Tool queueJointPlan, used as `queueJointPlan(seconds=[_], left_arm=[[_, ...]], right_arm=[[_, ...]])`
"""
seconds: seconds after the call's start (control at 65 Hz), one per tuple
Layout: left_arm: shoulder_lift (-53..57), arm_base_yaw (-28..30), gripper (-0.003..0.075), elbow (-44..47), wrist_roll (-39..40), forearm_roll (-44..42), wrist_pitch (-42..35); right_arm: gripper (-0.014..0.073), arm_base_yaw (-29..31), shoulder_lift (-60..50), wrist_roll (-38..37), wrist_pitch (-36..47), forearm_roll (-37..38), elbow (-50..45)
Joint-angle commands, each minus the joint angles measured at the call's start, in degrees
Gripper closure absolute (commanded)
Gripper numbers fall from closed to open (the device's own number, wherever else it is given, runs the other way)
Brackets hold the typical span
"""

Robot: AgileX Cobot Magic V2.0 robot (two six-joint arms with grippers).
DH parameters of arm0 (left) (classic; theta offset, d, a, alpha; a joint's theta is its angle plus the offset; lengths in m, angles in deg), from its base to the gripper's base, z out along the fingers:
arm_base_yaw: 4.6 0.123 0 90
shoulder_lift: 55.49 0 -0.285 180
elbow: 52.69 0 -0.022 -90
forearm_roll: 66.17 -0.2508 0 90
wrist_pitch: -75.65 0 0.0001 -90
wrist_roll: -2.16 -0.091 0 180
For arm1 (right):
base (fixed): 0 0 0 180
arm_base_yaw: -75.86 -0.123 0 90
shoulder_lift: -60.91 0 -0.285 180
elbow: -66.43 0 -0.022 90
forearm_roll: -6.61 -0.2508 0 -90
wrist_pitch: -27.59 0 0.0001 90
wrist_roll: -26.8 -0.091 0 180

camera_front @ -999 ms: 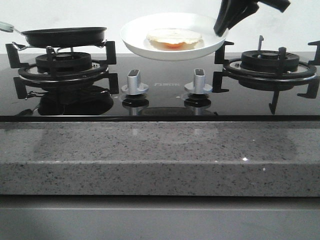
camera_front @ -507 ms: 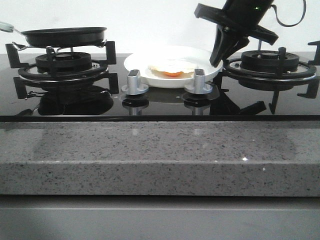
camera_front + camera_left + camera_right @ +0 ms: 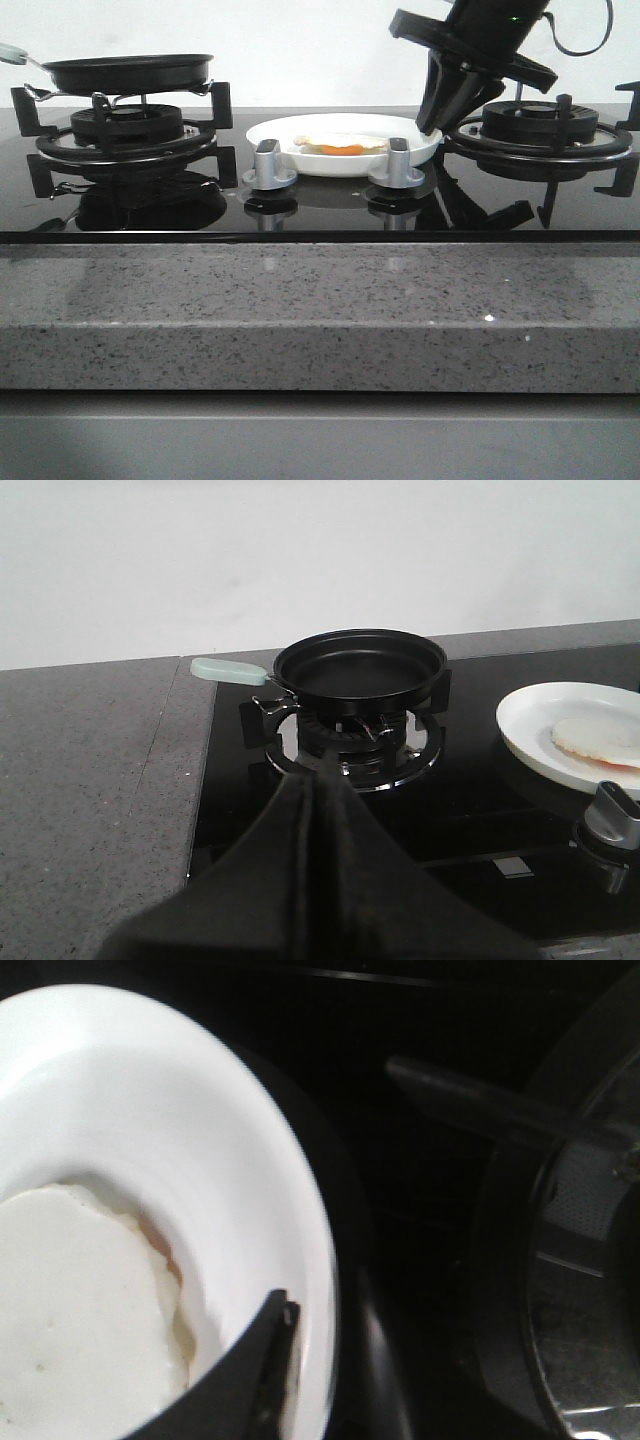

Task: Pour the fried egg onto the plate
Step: 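Open the right gripper and lift it away from the plate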

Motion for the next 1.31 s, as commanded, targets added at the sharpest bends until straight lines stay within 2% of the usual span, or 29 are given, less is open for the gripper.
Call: queueJointPlan(seconds=[0.0, 0.169, 0.431, 0.523, 0.861, 1.076, 1.292], left_arm=[[-0.4, -0.4, 0.0739, -1.6, 0.5, 1.1, -4.4], [-0.4, -0.4, 0.0739, -1.6, 0.5, 1.1, -4.4], [-0.4, -0.4, 0.0739, -1.6, 0.5, 1.1, -4.4], [-0.4, -0.4, 0.0739, -1.6, 0.5, 1.1, -4.4], [-0.4, -0.4, 0.0739, -1.6, 0.5, 1.1, -4.4], [-0.4, -0.4, 0.0739, -1.6, 0.5, 1.1, -4.4], [-0.4, -0.4, 0.0739, -1.6, 0.5, 1.1, -4.4]], right_arm=[[0.0326, 0.6, -4.2, 0.1, 0.7, -1.3, 2.5], [0.0337, 2.1, -5.6, 0.1, -4.4, -0.8, 6.5], [0.0620, 3.4, -7.5, 0.1, -10.5, 3.4, 9.4], [0.0664, 3.6, -8.0, 0.1, -11.8, 4.0, 9.4], [0.0662, 3.6, -16.1, 0.1, -14.0, 9.7, 8.1], [0.0662, 3.6, -28.5, 0.1, -12.2, 16.2, -5.2], [0.0662, 3.6, -43.3, 0.1, -1.9, 17.6, -21.7]])
